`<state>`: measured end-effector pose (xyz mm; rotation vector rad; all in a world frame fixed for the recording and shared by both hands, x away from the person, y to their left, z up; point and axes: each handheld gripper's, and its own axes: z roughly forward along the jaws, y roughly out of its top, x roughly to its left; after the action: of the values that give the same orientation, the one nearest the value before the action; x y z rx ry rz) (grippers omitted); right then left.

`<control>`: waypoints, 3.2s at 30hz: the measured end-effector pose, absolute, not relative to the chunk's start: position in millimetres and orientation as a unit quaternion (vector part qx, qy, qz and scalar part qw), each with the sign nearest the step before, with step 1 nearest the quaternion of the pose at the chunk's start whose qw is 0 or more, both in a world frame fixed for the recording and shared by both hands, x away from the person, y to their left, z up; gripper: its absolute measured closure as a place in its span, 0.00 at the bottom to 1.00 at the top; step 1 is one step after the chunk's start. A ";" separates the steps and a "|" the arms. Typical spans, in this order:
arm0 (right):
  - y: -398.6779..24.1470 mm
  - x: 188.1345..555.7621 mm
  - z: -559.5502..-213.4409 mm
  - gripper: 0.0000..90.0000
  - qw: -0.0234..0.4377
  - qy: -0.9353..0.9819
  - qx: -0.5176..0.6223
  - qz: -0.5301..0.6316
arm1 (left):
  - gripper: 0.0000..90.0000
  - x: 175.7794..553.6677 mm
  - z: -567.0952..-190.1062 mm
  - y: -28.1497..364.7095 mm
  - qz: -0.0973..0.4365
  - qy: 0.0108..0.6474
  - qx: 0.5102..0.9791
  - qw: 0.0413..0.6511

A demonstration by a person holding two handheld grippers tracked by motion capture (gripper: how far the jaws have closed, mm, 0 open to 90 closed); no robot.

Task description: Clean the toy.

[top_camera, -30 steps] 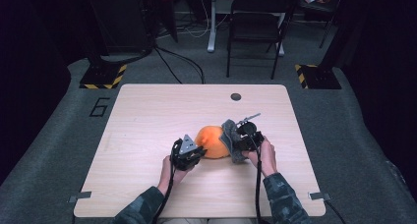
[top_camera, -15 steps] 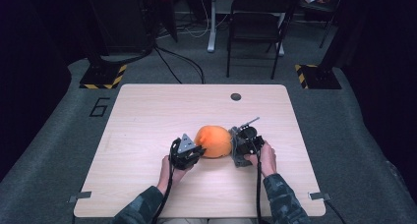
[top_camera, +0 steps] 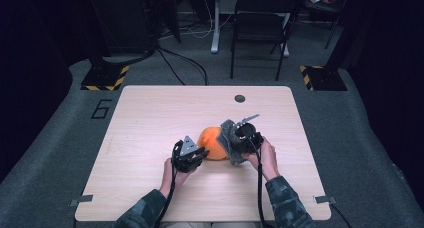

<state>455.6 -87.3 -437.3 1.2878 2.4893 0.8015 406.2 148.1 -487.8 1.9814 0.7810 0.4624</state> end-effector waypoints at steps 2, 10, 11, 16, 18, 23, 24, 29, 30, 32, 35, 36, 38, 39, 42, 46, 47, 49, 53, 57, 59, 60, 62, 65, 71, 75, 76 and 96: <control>-91.7 458.3 -440.7 0.80 0.114 0.842 0.445 0.283 | 0.74 405.8 -486.8 148.2 0.198 0.316 0.806 0.460; -97.4 460.6 -446.2 0.81 0.120 0.838 0.447 0.289 | 0.53 413.0 -495.8 143.1 0.222 0.323 0.812 0.432; -95.7 460.0 -446.0 0.81 0.121 0.838 0.447 0.288 | 0.57 413.2 -496.8 142.6 0.225 0.323 0.810 0.434; -92.0 458.0 -443.6 0.81 0.130 0.843 0.441 0.280 | 0.85 413.3 -498.4 142.3 0.226 0.322 0.808 0.438; -92.8 458.1 -441.4 0.81 0.124 0.842 0.444 0.280 | 0.90 412.3 -496.5 143.4 0.227 0.319 0.809 0.439; -98.0 458.0 -431.0 0.80 0.118 0.838 0.456 0.276 | 0.92 408.5 -489.0 144.0 0.231 0.306 0.812 0.441; -99.3 457.4 -427.5 0.80 0.112 0.837 0.458 0.279 | 0.93 407.3 -487.2 144.1 0.233 0.303 0.811 0.443; -98.4 451.2 -409.7 0.80 0.120 0.831 0.445 0.311 | 0.93 400.5 -478.5 142.2 0.240 0.285 0.814 0.445; -96.7 449.6 -406.8 0.80 0.124 0.831 0.442 0.315 | 0.93 398.6 -477.3 141.1 0.241 0.280 0.816 0.445; -91.1 444.6 -400.4 0.80 0.128 0.830 0.431 0.331 | 0.93 397.1 -476.5 139.5 0.239 0.274 0.819 0.444; -77.1 437.6 -397.6 0.80 0.143 0.832 0.412 0.343 | 0.93 395.0 -475.7 137.1 0.236 0.272 0.820 0.445; -73.2 436.2 -398.6 0.80 0.153 0.833 0.411 0.338 | 0.93 395.0 -476.0 137.1 0.234 0.274 0.819 0.446; -69.8 436.2 -402.8 0.80 0.167 0.835 0.409 0.328 | 0.93 396.1 -477.3 137.5 0.230 0.276 0.821 0.444; -70.0 437.2 -405.3 0.80 0.168 0.835 0.407 0.330 | 0.93 397.0 -478.2 138.0 0.227 0.278 0.821 0.444; -73.4 440.9 -411.6 0.80 0.162 0.834 0.416 0.324 | 0.92 398.1 -479.4 137.9 0.227 0.280 0.821 0.443; -82.7 448.0 -421.9 0.80 0.157 0.835 0.431 0.303 | 0.92 400.3 -480.6 139.9 0.220 0.285 0.822 0.442; -85.0 449.4 -424.8 0.80 0.148 0.834 0.439 0.300 | 0.91 400.9 -481.1 140.7 0.220 0.285 0.821 0.442; -92.4 455.0 -433.8 0.80 0.139 0.835 0.449 0.285 | 0.91 401.9 -481.7 141.2 0.218 0.287 0.821 0.443; -102.4 462.6 -450.1 0.80 0.113 0.832 0.473 0.267 | 0.91 402.5 -482.3 141.9 0.216 0.290 0.819 0.446; -107.0 467.7 -465.8 0.80 0.108 0.830 0.488 0.247 | 0.90 402.3 -482.8 141.7 0.215 0.291 0.818 0.448; -107.4 469.9 -475.1 0.80 0.106 0.831 0.495 0.231 | 0.90 402.3 -483.1 141.9 0.215 0.292 0.817 0.448; -108.0 471.7 -481.1 0.80 0.103 0.833 0.497 0.219 | 0.90 402.4 -483.1 142.2 0.214 0.292 0.817 0.448; -108.5 474.4 -490.2 0.80 0.089 0.834 0.502 0.211 | 0.90 402.7 -482.9 142.6 0.216 0.292 0.817 0.448; -108.8 474.4 -483.3 0.80 0.099 0.838 0.497 0.203 | 0.90 403.1 -483.2 143.1 0.216 0.289 0.817 0.450; -111.1 466.6 -443.7 0.80 0.125 0.828 0.487 0.246 | 0.90 403.5 -483.2 143.7 0.217 0.288 0.817 0.450; -96.6 453.4 -415.8 0.80 0.152 0.829 0.452 0.292 | 0.90 403.0 -483.1 142.9 0.220 0.287 0.817 0.449; -89.7 447.8 -409.0 0.80 0.162 0.827 0.439 0.312 | 0.90 402.6 -483.0 142.6 0.219 0.287 0.818 0.448; -100.1 461.8 -445.1 0.79 0.120 0.831 0.473 0.269 | 0.89 401.8 -483.8 140.4 0.221 0.280 0.819 0.449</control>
<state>461.8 -100.1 -445.1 1.3814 2.4273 0.7871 401.8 140.4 -483.8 2.0264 0.6937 0.5457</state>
